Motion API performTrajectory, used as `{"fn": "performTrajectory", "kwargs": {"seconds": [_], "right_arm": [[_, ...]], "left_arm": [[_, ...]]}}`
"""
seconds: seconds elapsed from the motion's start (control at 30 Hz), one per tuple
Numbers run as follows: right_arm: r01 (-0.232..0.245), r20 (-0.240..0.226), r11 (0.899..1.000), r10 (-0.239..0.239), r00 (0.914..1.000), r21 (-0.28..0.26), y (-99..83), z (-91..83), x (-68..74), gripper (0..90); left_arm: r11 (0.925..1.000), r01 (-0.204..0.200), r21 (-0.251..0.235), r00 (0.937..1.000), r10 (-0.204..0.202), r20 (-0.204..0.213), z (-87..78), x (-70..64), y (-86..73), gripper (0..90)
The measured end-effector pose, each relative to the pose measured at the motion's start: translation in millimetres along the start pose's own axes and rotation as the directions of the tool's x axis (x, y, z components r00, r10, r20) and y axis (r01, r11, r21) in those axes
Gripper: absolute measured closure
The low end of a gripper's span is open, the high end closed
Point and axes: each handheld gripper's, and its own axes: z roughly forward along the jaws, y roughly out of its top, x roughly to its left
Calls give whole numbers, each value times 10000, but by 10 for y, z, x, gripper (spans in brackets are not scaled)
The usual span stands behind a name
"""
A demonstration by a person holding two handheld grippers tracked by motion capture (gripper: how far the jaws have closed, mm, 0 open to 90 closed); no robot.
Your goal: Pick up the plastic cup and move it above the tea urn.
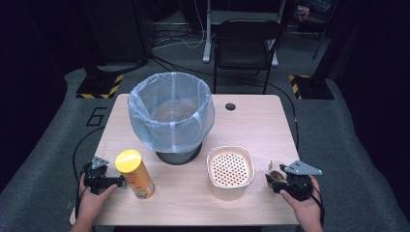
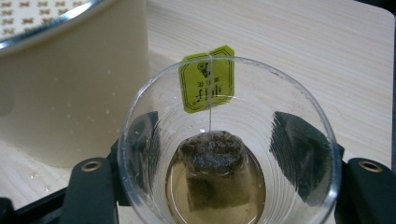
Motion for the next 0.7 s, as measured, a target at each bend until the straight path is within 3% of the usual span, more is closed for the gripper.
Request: {"fn": "performTrajectory", "kwargs": {"seconds": [0.43,0.7], "right_arm": [[783,-193,9963,-790,9967,-347,431,-75,-92,329],[1336,-476,9898,-1360,9896,-498,773,-62,-157,330]], "left_arm": [[10000,8,1,10000,-8,2,0,-1,0,3],[10000,16,9,10000,-16,9,-1,-1,0,3]]}}
